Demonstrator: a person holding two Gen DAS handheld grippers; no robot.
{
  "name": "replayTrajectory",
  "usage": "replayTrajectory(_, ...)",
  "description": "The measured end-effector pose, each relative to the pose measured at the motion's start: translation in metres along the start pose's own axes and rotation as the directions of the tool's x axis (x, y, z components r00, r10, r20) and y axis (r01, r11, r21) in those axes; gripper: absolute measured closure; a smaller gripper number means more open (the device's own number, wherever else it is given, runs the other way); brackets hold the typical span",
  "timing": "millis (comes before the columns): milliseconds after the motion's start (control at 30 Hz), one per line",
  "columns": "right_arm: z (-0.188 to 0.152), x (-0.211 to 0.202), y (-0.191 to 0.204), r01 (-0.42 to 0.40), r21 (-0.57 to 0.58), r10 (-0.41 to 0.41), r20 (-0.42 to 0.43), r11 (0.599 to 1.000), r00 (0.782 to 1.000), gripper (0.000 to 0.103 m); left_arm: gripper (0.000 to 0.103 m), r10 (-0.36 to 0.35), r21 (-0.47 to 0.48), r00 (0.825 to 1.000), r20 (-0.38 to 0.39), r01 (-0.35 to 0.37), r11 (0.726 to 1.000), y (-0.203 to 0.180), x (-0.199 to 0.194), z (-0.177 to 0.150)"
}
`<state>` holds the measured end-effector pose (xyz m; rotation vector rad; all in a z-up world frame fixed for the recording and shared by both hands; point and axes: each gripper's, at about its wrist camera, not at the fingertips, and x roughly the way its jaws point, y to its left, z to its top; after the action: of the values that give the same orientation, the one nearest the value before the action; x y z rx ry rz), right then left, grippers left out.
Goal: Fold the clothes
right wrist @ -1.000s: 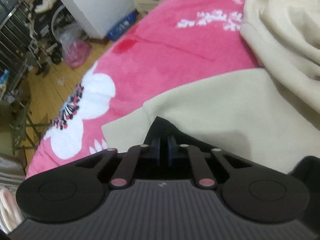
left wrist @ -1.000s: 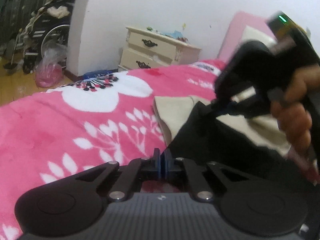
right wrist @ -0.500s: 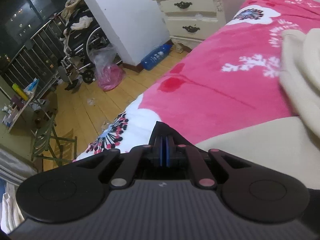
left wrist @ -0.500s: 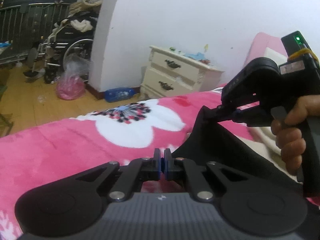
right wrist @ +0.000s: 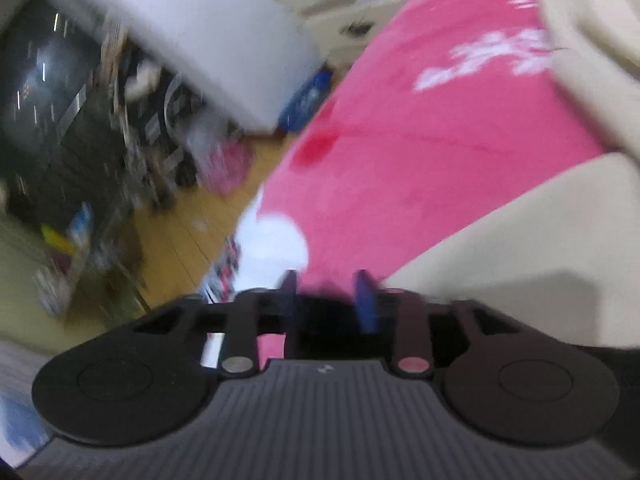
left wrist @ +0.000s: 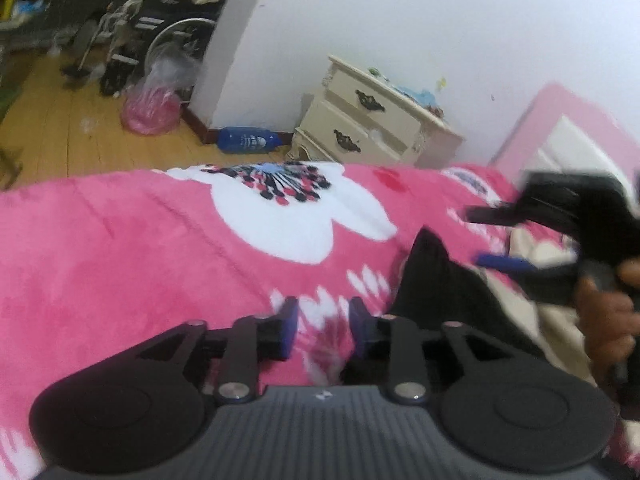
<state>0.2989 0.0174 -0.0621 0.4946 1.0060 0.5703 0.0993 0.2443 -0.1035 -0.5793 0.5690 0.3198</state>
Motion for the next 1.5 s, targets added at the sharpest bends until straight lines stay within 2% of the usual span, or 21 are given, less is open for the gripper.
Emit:
replayTrajectory(33, 0.004, -0.013, -0.004, 0.0, 0.027, 0.0, 0.023, 1.0, 1.0, 0.052, 0.064, 0.005, -0.007, 1.0, 0.01, -0.005, 1.0, -0.001, -0.006, 0.002)
replayTrajectory(167, 0.014, -0.074, -0.021, -0.008, 0.097, -0.003, 0.106, 0.995, 0.994, 0.05, 0.057, 0.0, -0.016, 0.999, 0.049, 0.001, 1.0, -0.01, -0.034, 0.011)
replayTrajectory(300, 0.005, -0.149, -0.037, -0.08, 0.157, 0.053, 0.166, 0.984, 0.985, 0.05, 0.053, -0.093, -0.002, 0.994, 0.05, 0.093, 0.996, -0.022, -0.085, 0.024)
replayTrajectory(400, -0.017, -0.215, -0.037, -0.12, 0.13, 0.095, 0.183, 0.984, 0.978, 0.05, 0.041, -0.186, 0.049, 0.982, 0.034, 0.185, 0.982, -0.025, -0.141, 0.03)
replayTrajectory(500, -0.05, -0.297, -0.031, -0.153, 0.076, 0.136, 0.194, 0.985, 0.971, 0.05, 0.039, -0.241, 0.131, 0.97, -0.034, 0.243, 0.961, -0.017, -0.201, 0.021)
replayTrajectory(600, -0.091, -0.387, -0.029, -0.203, 0.042, 0.188, 0.231, 0.978, 0.955, 0.05, 0.039, -0.243, 0.215, 0.955, -0.171, 0.277, 0.937, -0.004, -0.247, -0.003)
replayTrajectory(667, -0.124, -0.443, -0.028, -0.231, 0.022, 0.218, 0.25, 0.973, 0.943, 0.05, 0.042, -0.219, 0.266, 0.933, -0.285, 0.296, 0.917, 0.004, -0.269, -0.028)
replayTrajectory(767, -0.18, -0.506, -0.03, -0.26, -0.002, 0.25, 0.282, 0.966, 0.926, 0.05, 0.046, -0.162, 0.312, 0.885, -0.437, 0.318, 0.895, 0.015, -0.29, -0.077)
replayTrajectory(833, -0.224, -0.526, -0.037, -0.26, 0.016, 0.247, 0.264, 0.966, 0.932, 0.05, 0.048, -0.104, 0.333, 0.847, -0.521, 0.314, 0.889, 0.021, -0.295, -0.114)
replayTrajectory(867, -0.247, -0.53, -0.041, -0.237, 0.034, 0.221, 0.249, 0.971, 0.943, 0.05, 0.052, -0.07, 0.362, 0.839, -0.539, 0.306, 0.88, 0.023, -0.296, -0.131)
replayTrajectory(900, -0.271, -0.527, -0.044, -0.189, 0.052, 0.174, 0.217, 0.981, 0.961, 0.05, 0.054, -0.021, 0.404, 0.845, -0.535, 0.278, 0.872, 0.026, -0.296, -0.146)
replayTrajectory(933, -0.295, -0.521, -0.047, -0.125, 0.059, 0.113, 0.176, 0.99, 0.978, 0.05, 0.055, 0.027, 0.463, 0.851, -0.525, 0.258, 0.848, 0.025, -0.298, -0.161)
replayTrajectory(967, -0.318, -0.511, -0.049, -0.067, 0.046, 0.06, 0.139, 0.997, 0.988, 0.05, 0.057, 0.073, 0.533, 0.86, -0.505, 0.244, 0.81, 0.023, -0.298, -0.173)
replayTrajectory(1000, -0.339, -0.501, -0.05, -0.015, 0.026, 0.012, 0.106, 1.0, 0.994, 0.05, 0.057, 0.111, 0.585, 0.869, -0.482, 0.225, 0.779, 0.021, -0.299, -0.184)
replayTrajectory(1067, -0.375, -0.473, -0.046, 0.118, -0.064, -0.117, 0.023, 0.991, 0.993, 0.052, 0.057, 0.16, 0.614, 0.863, -0.479, 0.199, 0.764, 0.023, -0.297, -0.193)
replayTrajectory(1100, -0.391, -0.458, -0.043, 0.173, -0.115, -0.175, -0.007, 0.978, 0.985, 0.051, 0.056, 0.17, 0.602, 0.869, -0.465, 0.17, 0.78, 0.025, -0.297, -0.191)
replayTrajectory(1167, -0.416, -0.435, -0.039, 0.236, -0.179, -0.247, -0.043, 0.955, 0.968, 0.052, 0.045, 0.166, 0.521, 0.879, -0.446, 0.104, 0.847, 0.037, -0.296, -0.184)
replayTrajectory(1233, -0.427, -0.424, -0.043, 0.228, -0.141, -0.238, -0.059, 0.963, 0.969, 0.052, 0.043, 0.139, 0.375, 0.889, -0.436, 0.039, 0.926, 0.054, -0.294, -0.174)
replayTrajectory(1300, -0.428, -0.42, -0.054, 0.202, -0.053, -0.205, -0.062, 0.978, 0.977, 0.052, 0.043, 0.133, 0.25, 0.896, -0.424, -0.025, 0.968, 0.068, -0.286, -0.17)
replayTrajectory(1433, -0.425, -0.433, -0.071, 0.192, 0.074, -0.19, -0.029, 0.979, 0.981, 0.052, 0.048, 0.161, 0.154, 0.914, -0.372, -0.11, 0.982, 0.077, -0.275, -0.177)
replayTrajectory(1500, -0.425, -0.441, -0.073, 0.212, 0.072, -0.212, -0.005, 0.975, 0.977, 0.052, 0.071, 0.199, 0.164, 0.926, -0.32, -0.153, 0.975, 0.072, -0.274, -0.181)
